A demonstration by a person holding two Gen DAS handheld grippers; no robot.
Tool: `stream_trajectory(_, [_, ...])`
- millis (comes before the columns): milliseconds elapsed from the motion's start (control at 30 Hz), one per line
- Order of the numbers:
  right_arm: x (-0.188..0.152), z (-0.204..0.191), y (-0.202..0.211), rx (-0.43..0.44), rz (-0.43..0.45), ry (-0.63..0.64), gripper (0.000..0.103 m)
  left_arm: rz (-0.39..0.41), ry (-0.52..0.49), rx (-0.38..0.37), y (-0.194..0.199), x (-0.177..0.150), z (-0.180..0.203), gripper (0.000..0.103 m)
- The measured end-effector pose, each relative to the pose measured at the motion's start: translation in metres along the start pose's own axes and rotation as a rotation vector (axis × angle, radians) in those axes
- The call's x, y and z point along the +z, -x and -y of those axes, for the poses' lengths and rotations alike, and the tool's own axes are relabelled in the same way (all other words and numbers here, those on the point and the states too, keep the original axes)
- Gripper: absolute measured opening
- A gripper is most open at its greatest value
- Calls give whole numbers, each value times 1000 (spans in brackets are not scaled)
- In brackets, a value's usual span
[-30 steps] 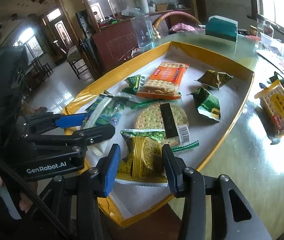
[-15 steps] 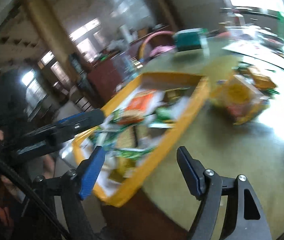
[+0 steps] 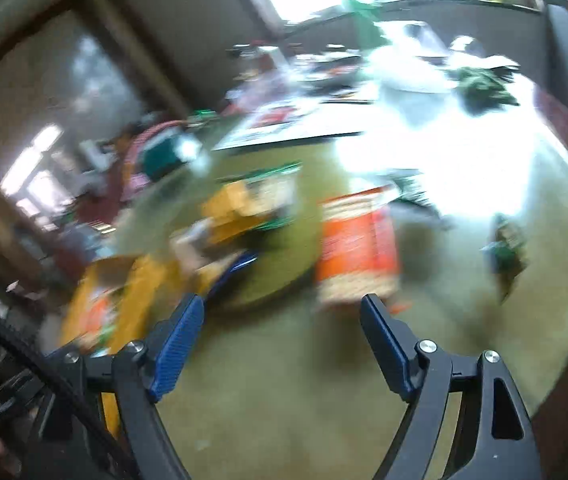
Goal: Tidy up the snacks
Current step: 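Grasp the orange cracker pack with the right tool while the left tool grasps the yellow round-label cracker pack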
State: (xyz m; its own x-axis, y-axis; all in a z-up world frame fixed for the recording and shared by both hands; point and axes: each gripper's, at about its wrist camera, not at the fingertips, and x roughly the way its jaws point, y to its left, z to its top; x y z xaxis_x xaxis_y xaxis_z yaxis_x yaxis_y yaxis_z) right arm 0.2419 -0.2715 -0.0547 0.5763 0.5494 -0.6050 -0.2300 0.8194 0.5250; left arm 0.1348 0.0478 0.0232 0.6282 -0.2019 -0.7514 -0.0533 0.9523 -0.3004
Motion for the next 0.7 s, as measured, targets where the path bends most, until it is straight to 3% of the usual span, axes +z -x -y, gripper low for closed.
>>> stream_trajectory(167, [20, 5, -39, -124, -49, 58, 80, -46, 50, -2, -15, 8, 1, 82])
stream_trajectory(300, [28, 19, -61, -201, -77, 25, 80, -31, 58, 15, -18, 16, 5, 82])
stream_trajectory(467, [25, 16, -77, -235, -93, 49, 79, -54, 95, 21, -35, 29, 5, 82])
stream_trajectory(633, [12, 2, -70, -265, -94, 104, 57, -64, 152, 84, -64, 42, -2, 82])
stream_trajectory(700, [3, 0, -65, -268, -101, 122, 54, -43, 180, 110, -70, 46, -4, 82])
